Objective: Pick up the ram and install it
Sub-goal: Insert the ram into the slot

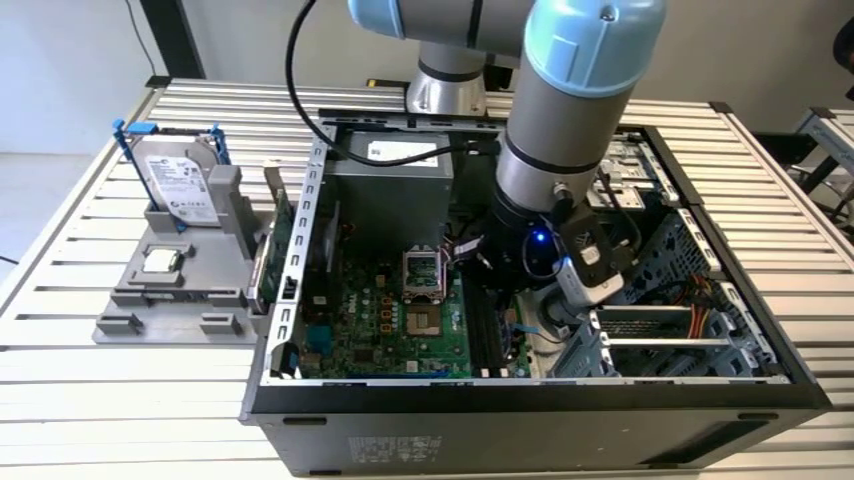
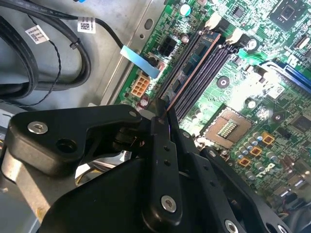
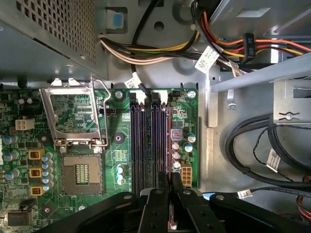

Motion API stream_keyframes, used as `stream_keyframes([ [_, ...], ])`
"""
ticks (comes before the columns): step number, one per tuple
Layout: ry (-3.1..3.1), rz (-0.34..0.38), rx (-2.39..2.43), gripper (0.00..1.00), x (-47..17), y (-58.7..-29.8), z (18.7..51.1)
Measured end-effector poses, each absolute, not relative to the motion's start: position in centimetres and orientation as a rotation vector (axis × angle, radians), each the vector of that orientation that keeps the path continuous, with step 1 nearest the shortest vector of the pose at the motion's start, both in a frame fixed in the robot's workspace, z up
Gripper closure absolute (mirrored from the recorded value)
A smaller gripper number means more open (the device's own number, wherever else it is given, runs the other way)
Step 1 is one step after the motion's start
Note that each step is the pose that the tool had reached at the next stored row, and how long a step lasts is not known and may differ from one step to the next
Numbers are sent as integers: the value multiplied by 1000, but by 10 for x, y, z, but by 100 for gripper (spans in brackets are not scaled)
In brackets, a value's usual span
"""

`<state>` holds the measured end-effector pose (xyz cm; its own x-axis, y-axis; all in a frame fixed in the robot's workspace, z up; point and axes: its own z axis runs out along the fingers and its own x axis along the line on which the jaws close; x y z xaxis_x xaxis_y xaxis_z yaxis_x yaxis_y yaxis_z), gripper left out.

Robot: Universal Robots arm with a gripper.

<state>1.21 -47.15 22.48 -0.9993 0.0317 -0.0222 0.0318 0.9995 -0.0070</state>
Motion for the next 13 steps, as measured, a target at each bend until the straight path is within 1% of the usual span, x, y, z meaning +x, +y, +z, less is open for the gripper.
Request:
stream_keyframes([
  [13,3120,-11,10,100,12,-471,221],
])
